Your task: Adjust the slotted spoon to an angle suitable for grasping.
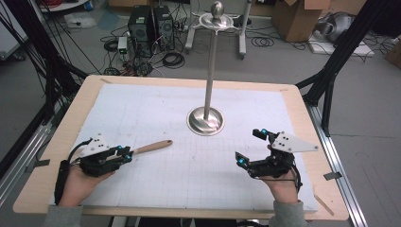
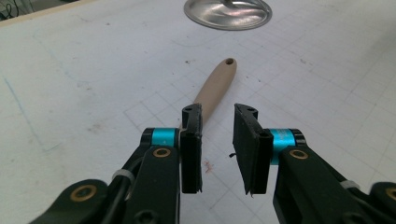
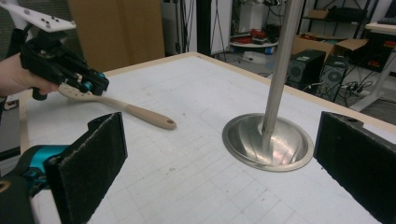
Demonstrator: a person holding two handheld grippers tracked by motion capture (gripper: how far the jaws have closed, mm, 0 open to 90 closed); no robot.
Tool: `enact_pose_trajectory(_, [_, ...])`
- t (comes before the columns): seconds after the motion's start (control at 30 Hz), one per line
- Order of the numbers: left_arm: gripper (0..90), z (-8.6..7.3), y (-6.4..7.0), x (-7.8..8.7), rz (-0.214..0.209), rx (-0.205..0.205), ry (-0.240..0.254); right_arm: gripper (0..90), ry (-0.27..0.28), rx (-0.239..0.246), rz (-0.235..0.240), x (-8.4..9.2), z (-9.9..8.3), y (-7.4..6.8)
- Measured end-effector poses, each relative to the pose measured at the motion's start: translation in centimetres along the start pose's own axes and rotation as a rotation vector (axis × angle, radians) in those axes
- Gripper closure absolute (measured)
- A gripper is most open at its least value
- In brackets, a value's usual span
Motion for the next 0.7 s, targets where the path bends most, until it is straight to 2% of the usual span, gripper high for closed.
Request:
enact_pose_trajectory(0.03, [70.2,0.0,-0.4,0.7,-0.006,0.0,0.008,1.6,-0.002,-0.003,0.001,-0.1,0.0,0.0])
enact_pose_trajectory(0.17, [65.3,0.2,-0.9,1.4,-0.014,-0.007,0.035,1.6,0.002,0.001,0.004,-0.2,0.1,0.0])
enact_pose_trajectory(0.2, [65.3,0.3,-0.9,1.7,-0.029,-0.01,0.04,1.6,0.003,-0.001,0.004,-0.3,0.1,0.0])
enact_pose_trajectory(0.3, [53.5,0.6,-0.9,2.1,-0.076,-0.038,0.061,1.6,0.0,-0.001,0.007,-0.4,0.1,0.0])
enact_pose_trajectory(0.37, [46.2,0.5,-1.2,2.2,-0.09,-0.047,0.048,1.6,-0.002,0.001,0.005,-0.5,0.1,0.0])
enact_pose_trajectory(0.5, [35.9,0.6,-1.7,2.3,-0.119,-0.027,0.031,1.6,-0.003,-0.002,0.004,-0.5,0.0,0.0])
enact_pose_trajectory(0.57, [33.4,0.6,-1.9,2.4,-0.137,-0.052,0.004,1.6,-0.005,-0.004,0.004,-0.4,0.0,-0.1])
enact_pose_trajectory(0.6, [27.5,0.6,-2.0,2.6,-0.149,-0.071,-0.004,1.6,-0.004,-0.001,0.003,-0.4,0.0,-0.1])
enact_pose_trajectory(0.63, [25.1,0.7,-2.2,2.7,-0.184,-0.078,-0.009,1.6,-0.003,0.0,0.005,-0.4,0.0,-0.1])
enact_pose_trajectory(0.67, [22.7,0.7,-2.2,2.7,-0.184,-0.078,-0.009,1.6,-0.003,-0.001,0.005,-0.4,0.0,-0.1])
enact_pose_trajectory(0.7, [17.6,0.7,-2.6,2.8,-0.21,-0.079,-0.016,1.6,-0.004,-0.001,0.005,-0.4,0.0,-0.1])
Point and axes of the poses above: each handheld gripper's, and its own axes: x roughly backward along the jaws, z roughly out of its top, y roughly to its right, the point moved 7 cm from there along -x, roughly forward along the jaws, and after that the axes turned 1 degree about -z, right-handed, at the moved point
